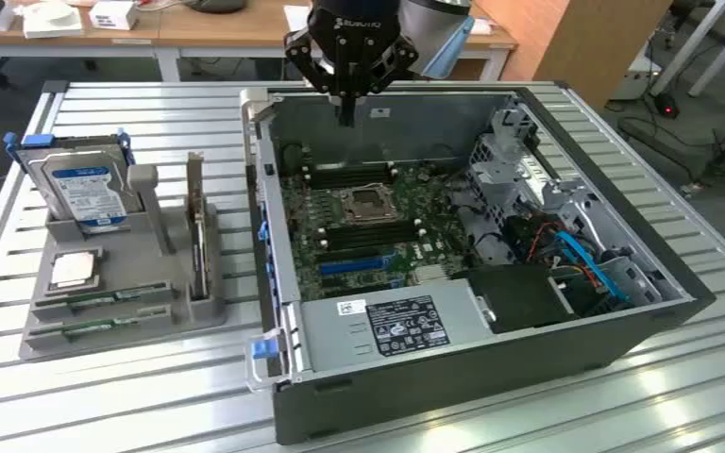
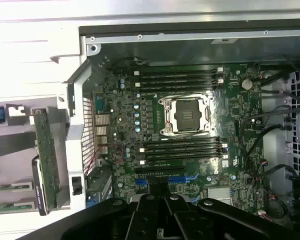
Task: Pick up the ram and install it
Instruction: 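Reach for the ram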
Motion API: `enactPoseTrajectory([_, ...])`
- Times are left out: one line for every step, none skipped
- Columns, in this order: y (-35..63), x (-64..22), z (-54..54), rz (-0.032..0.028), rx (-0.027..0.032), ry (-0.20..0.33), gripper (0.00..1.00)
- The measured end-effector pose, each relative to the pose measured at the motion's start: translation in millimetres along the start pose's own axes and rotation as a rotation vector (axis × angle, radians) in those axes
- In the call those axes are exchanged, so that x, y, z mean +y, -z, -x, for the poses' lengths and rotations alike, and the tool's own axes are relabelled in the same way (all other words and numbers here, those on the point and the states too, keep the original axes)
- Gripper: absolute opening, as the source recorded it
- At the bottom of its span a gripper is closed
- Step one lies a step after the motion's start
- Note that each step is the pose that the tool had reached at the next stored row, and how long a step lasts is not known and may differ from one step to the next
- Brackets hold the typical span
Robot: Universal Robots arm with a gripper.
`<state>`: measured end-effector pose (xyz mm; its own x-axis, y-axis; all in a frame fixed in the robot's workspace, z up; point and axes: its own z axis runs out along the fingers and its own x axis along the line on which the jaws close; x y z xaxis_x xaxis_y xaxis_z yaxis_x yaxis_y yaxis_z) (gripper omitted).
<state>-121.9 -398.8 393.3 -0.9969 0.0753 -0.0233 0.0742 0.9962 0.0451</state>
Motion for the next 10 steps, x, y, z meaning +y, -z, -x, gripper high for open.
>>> enactPoseTrajectory([0.0,0.0,0.0,0.0,0.0,0.0,0.09])
enactPoseTrajectory([0.0,0.0,0.0,0.0,0.0,0.0,0.09])
enactPoseTrajectory([0.0,0.0,0.0,0.0,0.0,0.0,0.09])
enactPoseTrajectory([0.0,0.0,0.0,0.0,0.0,0.0,0.09])
enactPoseTrajectory([0.0,0.0,0.0,0.0,0.0001,0.0,0.09])
enactPoseTrajectory([0.0,0.0,0.0,0.0,0.0001,0.0,0.09])
enactPoseTrajectory([0.0,0.0,0.0,0.0,0.0,0.0,0.09])
enactPoseTrajectory([0.0,0.0,0.0,0.0,0.0001,0.0,0.09])
enactPoseTrajectory([0.0,0.0,0.0,-0.0001,0.0001,0.0,0.09])
enactPoseTrajectory([0.0,0.0,0.0,0.0,0.0,0.0,0.09])
